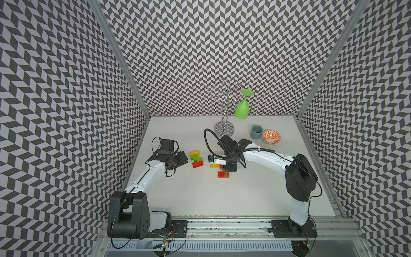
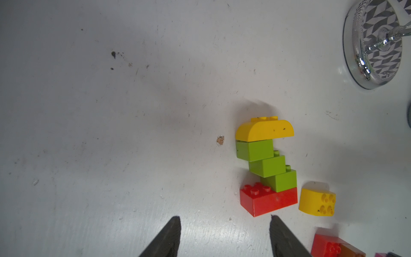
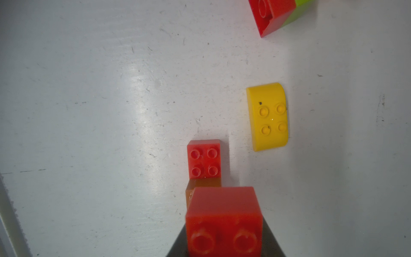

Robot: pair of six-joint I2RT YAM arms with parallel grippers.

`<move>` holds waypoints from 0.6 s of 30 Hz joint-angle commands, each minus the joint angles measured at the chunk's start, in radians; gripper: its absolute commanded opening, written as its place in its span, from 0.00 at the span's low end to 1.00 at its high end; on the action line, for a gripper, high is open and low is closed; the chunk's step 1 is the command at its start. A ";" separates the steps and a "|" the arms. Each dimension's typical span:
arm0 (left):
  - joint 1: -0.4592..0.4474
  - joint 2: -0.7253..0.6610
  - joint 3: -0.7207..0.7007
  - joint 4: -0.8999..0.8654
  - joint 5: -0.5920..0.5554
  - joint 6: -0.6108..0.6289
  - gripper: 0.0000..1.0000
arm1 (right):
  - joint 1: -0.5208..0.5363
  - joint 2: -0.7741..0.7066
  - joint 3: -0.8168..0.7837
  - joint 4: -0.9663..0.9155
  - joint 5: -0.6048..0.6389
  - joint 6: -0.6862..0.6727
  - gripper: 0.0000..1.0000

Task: Assemble the letter s with lego
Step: Assemble the lego brick with the lego brick.

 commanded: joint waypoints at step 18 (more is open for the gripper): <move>0.012 -0.019 -0.009 0.014 0.008 0.008 0.65 | 0.000 0.045 -0.027 0.030 -0.071 -0.044 0.14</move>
